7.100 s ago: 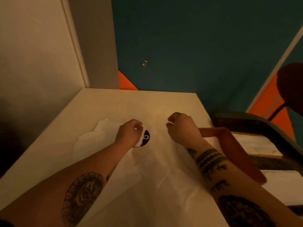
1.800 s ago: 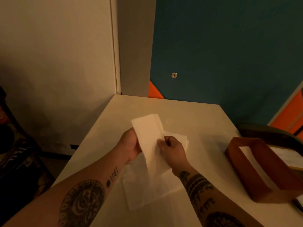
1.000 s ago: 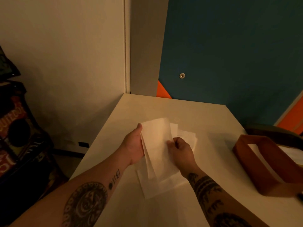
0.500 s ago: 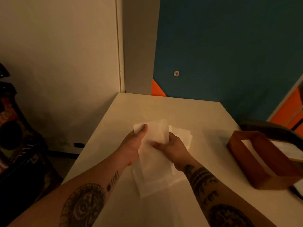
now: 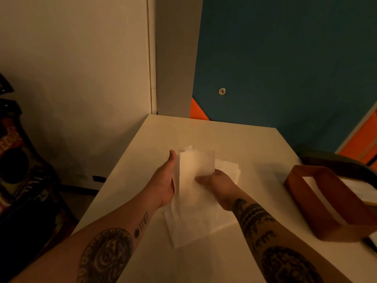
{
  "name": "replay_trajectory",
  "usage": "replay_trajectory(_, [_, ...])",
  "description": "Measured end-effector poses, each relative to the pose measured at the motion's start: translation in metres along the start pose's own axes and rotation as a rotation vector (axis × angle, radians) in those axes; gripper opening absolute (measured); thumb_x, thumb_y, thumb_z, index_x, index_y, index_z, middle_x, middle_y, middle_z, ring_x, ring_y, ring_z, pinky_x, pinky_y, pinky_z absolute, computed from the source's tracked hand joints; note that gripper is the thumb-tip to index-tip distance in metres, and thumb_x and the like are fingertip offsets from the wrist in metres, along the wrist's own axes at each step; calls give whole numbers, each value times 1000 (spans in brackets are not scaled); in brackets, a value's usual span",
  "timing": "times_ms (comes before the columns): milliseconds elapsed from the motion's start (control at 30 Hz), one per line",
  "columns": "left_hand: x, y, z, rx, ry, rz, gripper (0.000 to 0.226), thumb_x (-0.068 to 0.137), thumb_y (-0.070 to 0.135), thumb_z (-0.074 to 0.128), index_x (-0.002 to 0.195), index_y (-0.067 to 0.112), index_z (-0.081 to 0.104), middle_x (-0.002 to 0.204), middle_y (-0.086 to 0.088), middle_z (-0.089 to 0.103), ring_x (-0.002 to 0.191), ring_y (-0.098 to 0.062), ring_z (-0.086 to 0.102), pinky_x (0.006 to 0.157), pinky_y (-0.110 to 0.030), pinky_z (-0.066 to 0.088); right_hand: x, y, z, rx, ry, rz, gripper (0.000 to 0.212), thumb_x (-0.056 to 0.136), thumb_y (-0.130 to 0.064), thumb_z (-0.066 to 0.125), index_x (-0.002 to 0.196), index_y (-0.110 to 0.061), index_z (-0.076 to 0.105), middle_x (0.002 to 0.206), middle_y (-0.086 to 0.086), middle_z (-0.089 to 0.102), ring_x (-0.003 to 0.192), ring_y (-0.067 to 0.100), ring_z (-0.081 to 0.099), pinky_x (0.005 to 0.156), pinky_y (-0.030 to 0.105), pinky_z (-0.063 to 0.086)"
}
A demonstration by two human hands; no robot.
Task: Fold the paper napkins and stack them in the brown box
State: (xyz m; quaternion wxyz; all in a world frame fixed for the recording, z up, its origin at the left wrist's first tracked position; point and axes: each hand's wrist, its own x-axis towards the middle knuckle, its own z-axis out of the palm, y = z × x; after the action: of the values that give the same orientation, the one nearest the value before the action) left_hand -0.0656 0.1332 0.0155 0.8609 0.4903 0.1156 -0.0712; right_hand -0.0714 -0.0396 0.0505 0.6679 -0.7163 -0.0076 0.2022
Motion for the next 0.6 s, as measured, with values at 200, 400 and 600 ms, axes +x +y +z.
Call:
replay_trajectory(200, [6,-1,3,2,148,-3,51,104,46,46,135,10,63,123,-14,73,117,-32,68,103,-48,51,4,4,-4,-2,7,-17,17,90,-22,73,106,-18,67,105,4,74,91,20,71,67,28,57])
replay_trajectory(400, [10,7,11,-70,46,-8,62,104,58,33,132,13,66,126,-17,71,120,-35,65,101,-47,51,12,-5,-4,-43,54,-40,39,83,-40,80,111,-16,68,106,3,75,95,23,72,83,40,61])
replay_trajectory(600, [15,17,19,-54,-6,13,77,94,75,31,135,19,64,130,-15,69,122,-37,64,105,-54,49,17,-17,3,-71,68,-108,33,84,-44,78,106,-20,69,98,-1,76,86,17,74,72,32,61])
